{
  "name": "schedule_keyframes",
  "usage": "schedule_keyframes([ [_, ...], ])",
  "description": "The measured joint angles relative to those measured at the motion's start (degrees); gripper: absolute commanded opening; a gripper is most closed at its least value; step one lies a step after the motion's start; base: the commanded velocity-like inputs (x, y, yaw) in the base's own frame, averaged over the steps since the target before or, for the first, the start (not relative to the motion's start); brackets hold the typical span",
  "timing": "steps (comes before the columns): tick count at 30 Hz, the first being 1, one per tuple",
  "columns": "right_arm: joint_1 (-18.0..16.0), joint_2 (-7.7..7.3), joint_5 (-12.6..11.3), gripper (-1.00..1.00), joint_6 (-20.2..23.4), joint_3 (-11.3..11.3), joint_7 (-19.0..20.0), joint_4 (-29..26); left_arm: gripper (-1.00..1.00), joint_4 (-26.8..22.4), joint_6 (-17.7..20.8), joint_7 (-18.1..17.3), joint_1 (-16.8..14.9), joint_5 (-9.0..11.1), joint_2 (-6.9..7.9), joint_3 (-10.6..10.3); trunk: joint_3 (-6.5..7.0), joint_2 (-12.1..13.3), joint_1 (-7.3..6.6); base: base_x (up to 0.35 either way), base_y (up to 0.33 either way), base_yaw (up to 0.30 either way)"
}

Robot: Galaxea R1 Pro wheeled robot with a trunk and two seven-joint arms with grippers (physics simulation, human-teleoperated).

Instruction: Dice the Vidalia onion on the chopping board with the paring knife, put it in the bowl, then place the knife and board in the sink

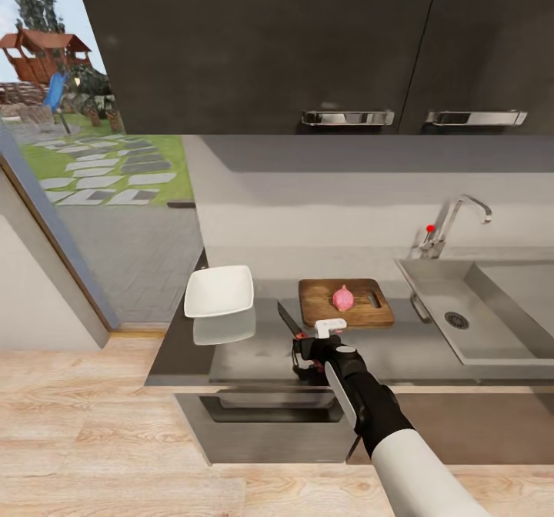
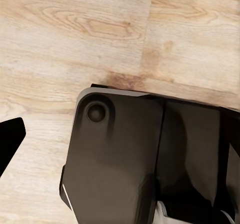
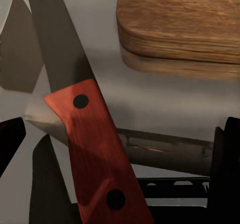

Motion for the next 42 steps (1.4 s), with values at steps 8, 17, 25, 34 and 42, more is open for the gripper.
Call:
schedule_keyframes([
  [8, 0.0, -0.05, 0.0, -1.0, 0.0, 0.1, 0.1, 0.0, 1.0, 0.0, 0.0, 0.0, 0.0, 0.0, 0.0, 0.0, 0.0, 0.0, 0.0, 0.0, 0.0, 0.0],
  [17, 0.0, -0.05, 0.0, -1.0, -0.1, 0.0, 0.0, 0.0, 1.0, 0.0, 0.0, 0.0, 0.0, 0.0, 0.0, 0.0, 0.0, 0.0, 0.0, 0.0, 0.0, 0.0],
  [25, 0.0, -0.04, 0.1, -1.0, 0.0, 0.0, -0.1, 0.0, 1.0, 0.0, 0.0, 0.0, 0.0, 0.0, 0.0, 0.0, 0.14, 0.0, 0.0, 0.0, 0.0, 0.0],
  [34, 0.0, -0.01, 0.0, -1.0, -0.1, 0.1, -0.1, 0.0, 1.0, 0.0, 0.0, 0.0, 0.0, 0.0, 0.0, 0.0, 0.9, 0.0, 0.0, 0.0, 0.0, 0.0],
  [42, 0.0, -0.01, 0.0, -1.0, 0.0, 0.1, -0.1, 0.0, 1.0, 0.0, 0.0, 0.0, 0.0, 0.0, 0.0, 0.0, 1.63, 0.0, 0.0, 0.0, 0.107, 0.0],
])
